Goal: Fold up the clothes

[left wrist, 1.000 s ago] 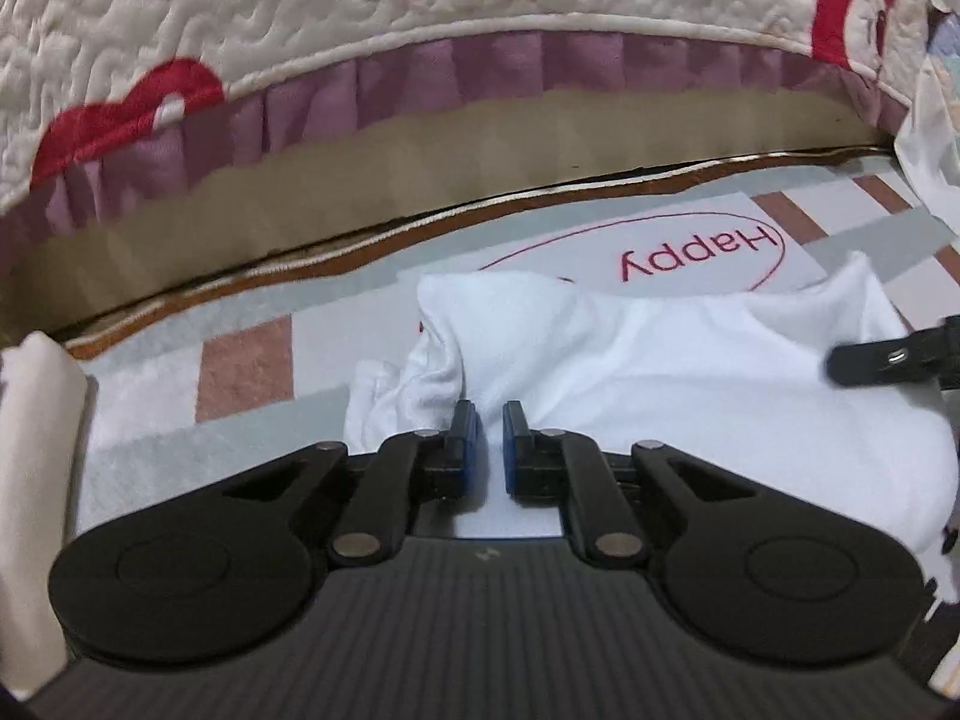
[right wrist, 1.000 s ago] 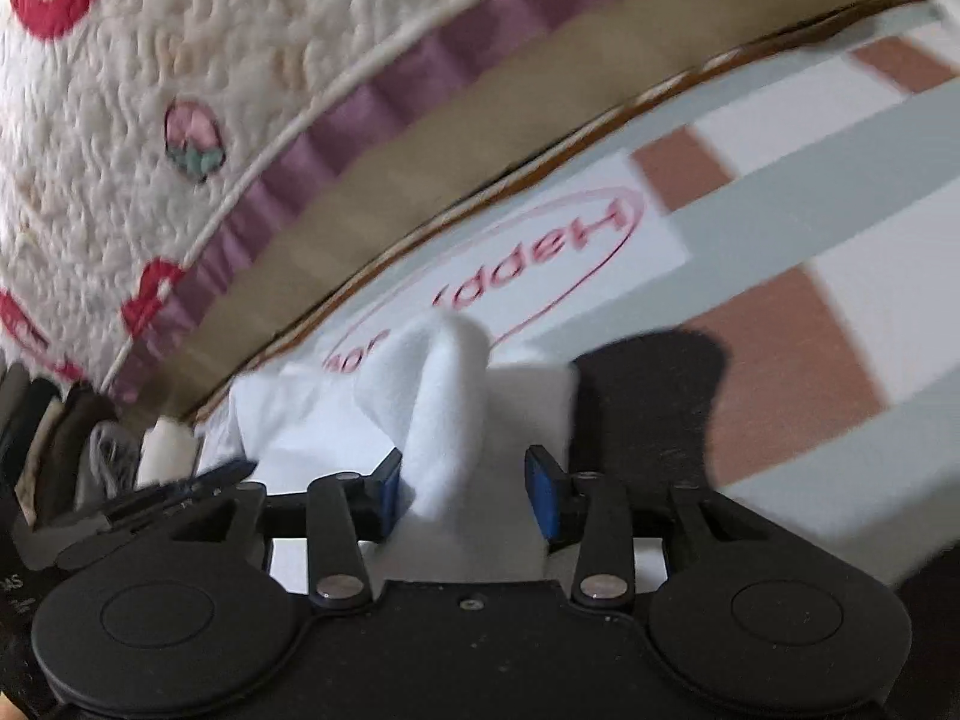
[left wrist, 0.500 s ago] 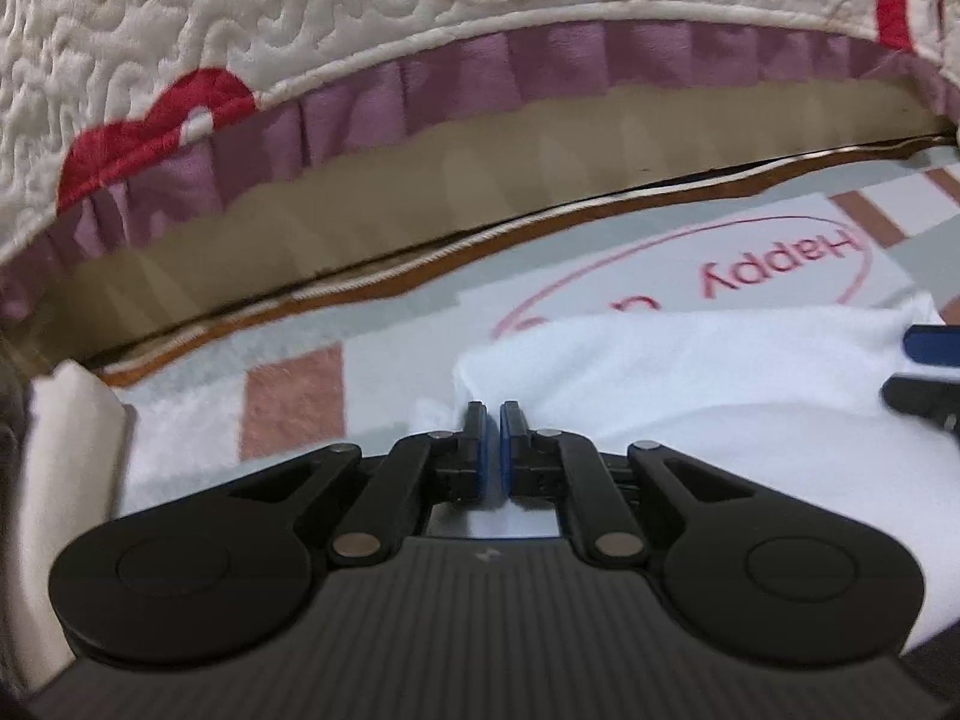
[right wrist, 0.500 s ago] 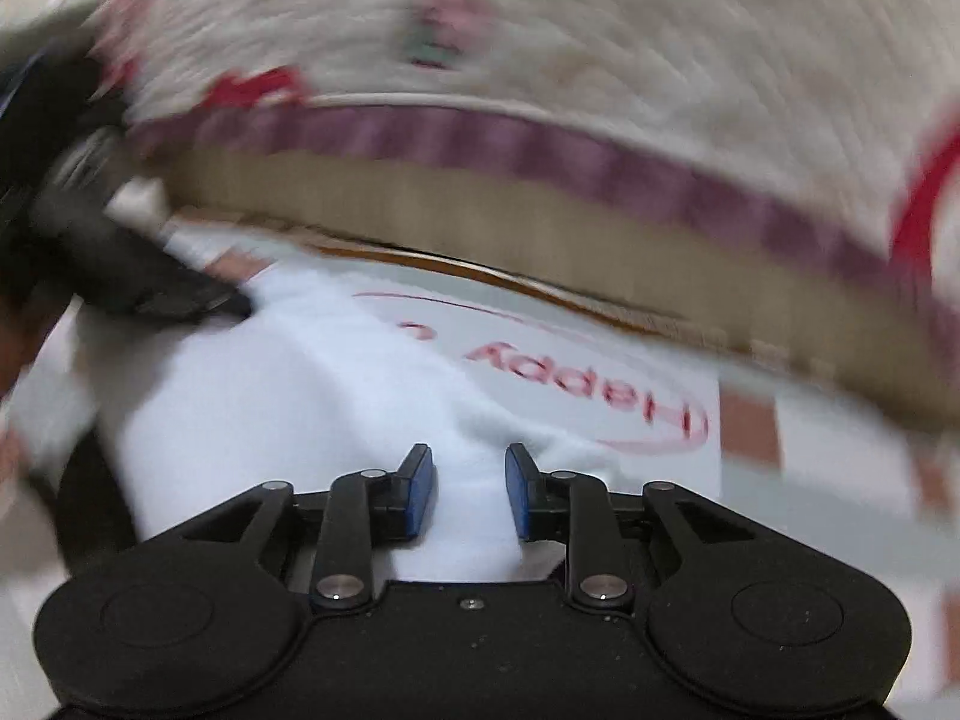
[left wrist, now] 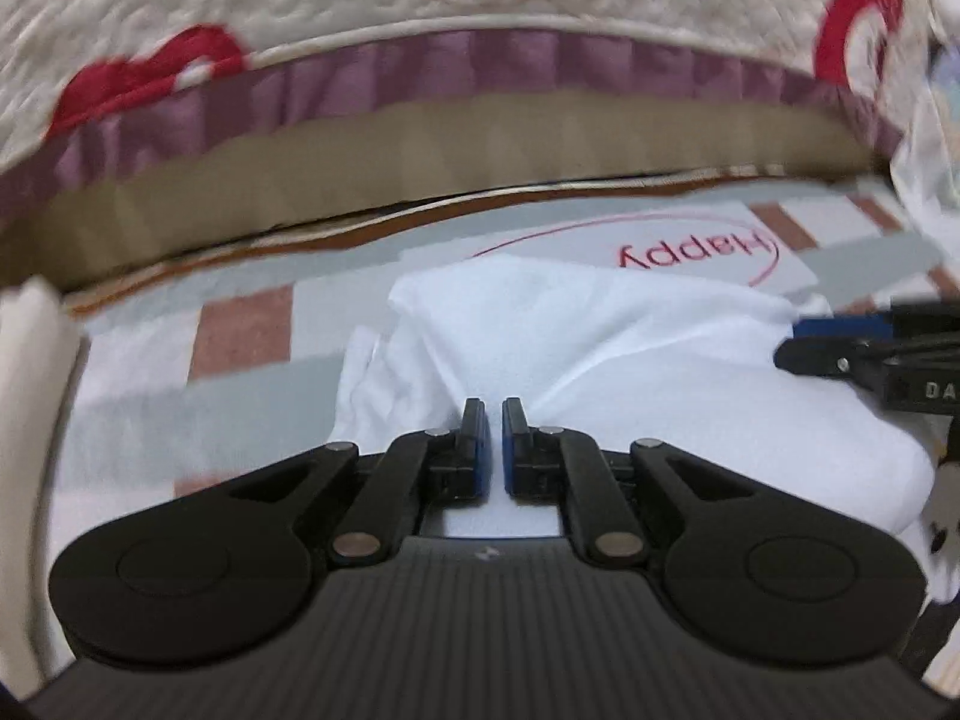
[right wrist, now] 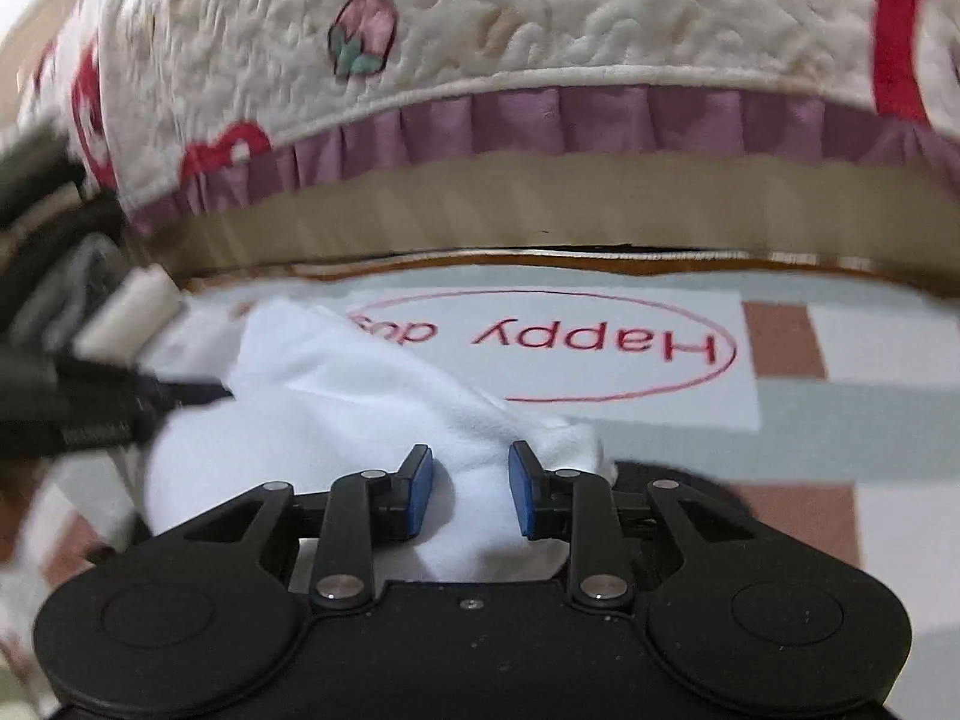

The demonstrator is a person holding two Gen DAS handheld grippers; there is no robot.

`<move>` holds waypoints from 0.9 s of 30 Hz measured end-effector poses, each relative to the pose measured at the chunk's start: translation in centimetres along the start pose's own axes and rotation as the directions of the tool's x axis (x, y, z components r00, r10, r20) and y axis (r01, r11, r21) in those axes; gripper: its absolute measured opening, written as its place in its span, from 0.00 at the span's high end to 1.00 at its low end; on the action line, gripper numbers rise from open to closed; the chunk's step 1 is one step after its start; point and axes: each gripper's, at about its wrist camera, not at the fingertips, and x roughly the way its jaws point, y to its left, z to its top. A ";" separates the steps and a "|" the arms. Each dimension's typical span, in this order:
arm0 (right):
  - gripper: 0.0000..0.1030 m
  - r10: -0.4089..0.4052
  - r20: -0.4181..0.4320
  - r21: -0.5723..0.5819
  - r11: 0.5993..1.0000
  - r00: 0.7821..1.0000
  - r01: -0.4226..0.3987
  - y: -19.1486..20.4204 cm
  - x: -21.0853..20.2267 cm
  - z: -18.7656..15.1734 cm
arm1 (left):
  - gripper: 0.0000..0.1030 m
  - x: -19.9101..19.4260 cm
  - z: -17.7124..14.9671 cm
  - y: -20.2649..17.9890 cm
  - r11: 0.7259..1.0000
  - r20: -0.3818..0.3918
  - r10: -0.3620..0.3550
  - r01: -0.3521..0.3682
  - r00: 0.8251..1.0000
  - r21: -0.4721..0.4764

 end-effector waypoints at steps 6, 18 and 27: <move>0.70 0.043 -0.012 0.007 0.999 0.999 -0.043 -0.3 0.2 0.5 | 0.94 -0.9 -1.2 -0.9 0.997 0.048 0.081 -0.080 0.996 -0.011; 0.62 0.056 0.010 -0.028 0.998 0.998 -0.056 3.0 -1.5 3.4 | 0.93 -0.2 2.8 0.2 0.996 -0.026 0.059 -0.060 0.998 -0.059; 0.57 0.026 -0.078 -0.232 0.972 0.997 -0.043 7.3 -1.7 -1.3 | 0.73 -3.8 -0.6 -3.4 0.995 -0.003 0.061 -0.061 0.998 0.084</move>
